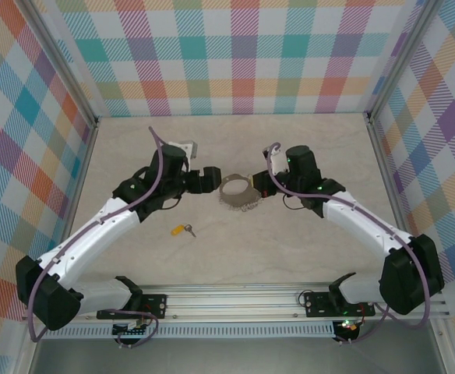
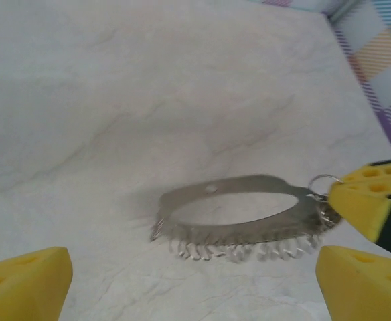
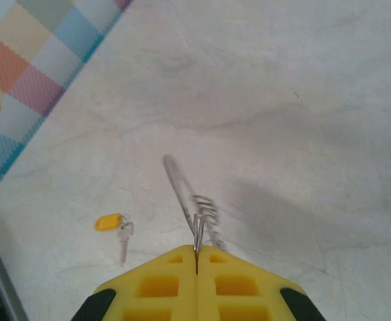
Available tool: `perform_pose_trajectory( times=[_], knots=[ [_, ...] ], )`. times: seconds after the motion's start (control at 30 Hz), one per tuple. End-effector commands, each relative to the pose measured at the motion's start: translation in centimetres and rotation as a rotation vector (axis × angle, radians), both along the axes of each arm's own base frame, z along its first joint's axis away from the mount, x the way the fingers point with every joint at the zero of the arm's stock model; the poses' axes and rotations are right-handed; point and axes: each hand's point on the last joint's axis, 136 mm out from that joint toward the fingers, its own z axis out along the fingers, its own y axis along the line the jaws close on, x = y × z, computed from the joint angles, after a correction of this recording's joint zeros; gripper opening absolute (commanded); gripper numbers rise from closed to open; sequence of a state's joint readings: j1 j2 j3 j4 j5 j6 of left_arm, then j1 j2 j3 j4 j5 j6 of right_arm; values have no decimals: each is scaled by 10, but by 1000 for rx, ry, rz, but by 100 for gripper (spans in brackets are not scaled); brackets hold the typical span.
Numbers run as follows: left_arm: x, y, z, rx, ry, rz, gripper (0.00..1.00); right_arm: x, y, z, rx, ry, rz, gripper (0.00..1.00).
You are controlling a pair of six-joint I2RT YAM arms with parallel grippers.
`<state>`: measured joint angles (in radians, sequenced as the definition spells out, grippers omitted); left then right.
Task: Put the keys on the keyring
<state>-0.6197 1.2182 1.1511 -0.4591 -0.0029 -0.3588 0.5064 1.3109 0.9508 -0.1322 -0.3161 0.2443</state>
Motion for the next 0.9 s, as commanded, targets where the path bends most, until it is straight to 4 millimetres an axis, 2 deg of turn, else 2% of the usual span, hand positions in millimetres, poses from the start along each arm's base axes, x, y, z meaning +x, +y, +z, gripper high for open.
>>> perform_pose_trajectory(
  times=[0.0, 0.2, 0.37, 0.57, 0.7, 0.87],
  knots=[
    [-11, -18, 22, 22, -54, -155, 90, -12, 8, 41, 83, -87, 135, 0],
    [-15, -39, 43, -4, -117, -305, 70, -24, 11, 65, 137, -123, 224, 0],
    [-12, -52, 43, -2, -140, -401, 53, -33, 15, 77, 177, -140, 292, 0],
    [-8, -65, 44, -71, -134, -484, 48, -38, 20, 83, 212, -126, 337, 0],
    [-16, -74, 46, -131, -124, -552, 44, -41, 22, 83, 233, -111, 353, 0],
    [-24, -76, 48, -167, -131, -580, 41, -43, 23, 80, 247, -97, 365, 0]
  ],
)
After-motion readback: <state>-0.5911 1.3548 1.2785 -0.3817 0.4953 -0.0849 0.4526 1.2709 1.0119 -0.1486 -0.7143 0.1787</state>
